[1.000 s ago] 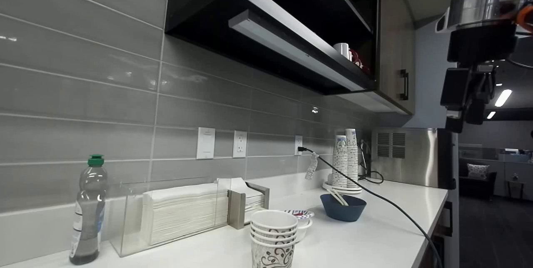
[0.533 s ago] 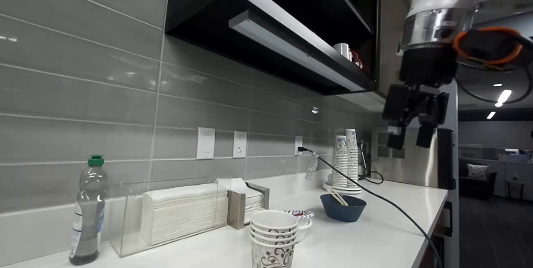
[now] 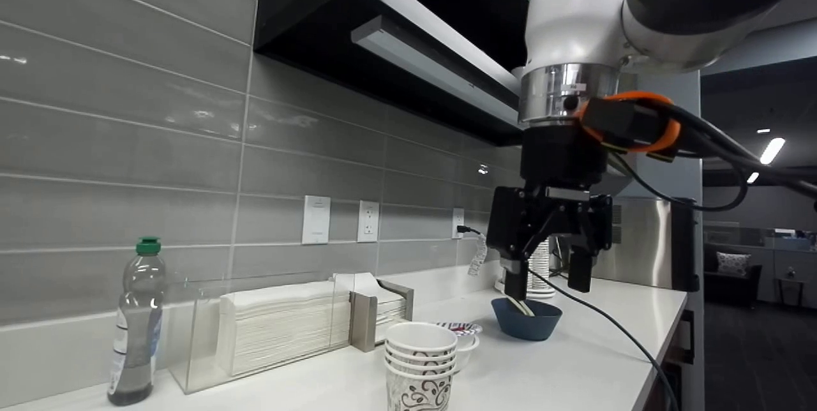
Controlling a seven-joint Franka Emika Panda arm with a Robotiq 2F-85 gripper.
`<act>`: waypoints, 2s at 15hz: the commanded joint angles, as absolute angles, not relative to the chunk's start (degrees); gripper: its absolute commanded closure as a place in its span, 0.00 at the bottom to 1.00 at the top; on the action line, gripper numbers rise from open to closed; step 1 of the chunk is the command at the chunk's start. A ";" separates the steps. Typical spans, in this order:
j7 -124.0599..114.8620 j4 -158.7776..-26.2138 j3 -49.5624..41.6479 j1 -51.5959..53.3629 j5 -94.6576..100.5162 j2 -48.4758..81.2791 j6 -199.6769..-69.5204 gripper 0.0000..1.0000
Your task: Pick up the stack of paper cups and put it in the green bowl
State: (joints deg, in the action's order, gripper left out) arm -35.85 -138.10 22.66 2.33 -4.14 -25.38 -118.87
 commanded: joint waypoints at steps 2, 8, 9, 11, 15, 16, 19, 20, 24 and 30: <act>-36.51 -138.01 20.56 4.27 -3.24 -24.71 -118.78 0.00; -36.66 -135.17 17.64 5.31 -12.49 -16.72 -126.70 0.00; -35.95 -134.46 16.92 5.66 -14.24 -14.88 -128.33 0.00; -37.53 -132.83 16.30 5.36 -14.94 -10.80 -131.26 0.00; -45.05 -130.58 16.09 5.21 -10.18 -5.12 -136.08 0.00; -46.63 -130.18 15.87 5.58 -9.66 -4.32 -136.96 0.00; -50.85 -130.16 15.34 6.26 -6.51 -3.50 -138.85 0.15; -52.43 -130.45 15.21 6.28 -4.90 -3.71 -139.18 0.23; -57.18 -131.31 14.61 6.33 -0.46 -4.39 -138.73 0.48; -59.29 -132.28 14.49 7.15 0.37 -4.17 -138.46 0.64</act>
State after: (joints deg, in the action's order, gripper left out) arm -56.63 -131.92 15.36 5.72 -1.56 -4.11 -138.31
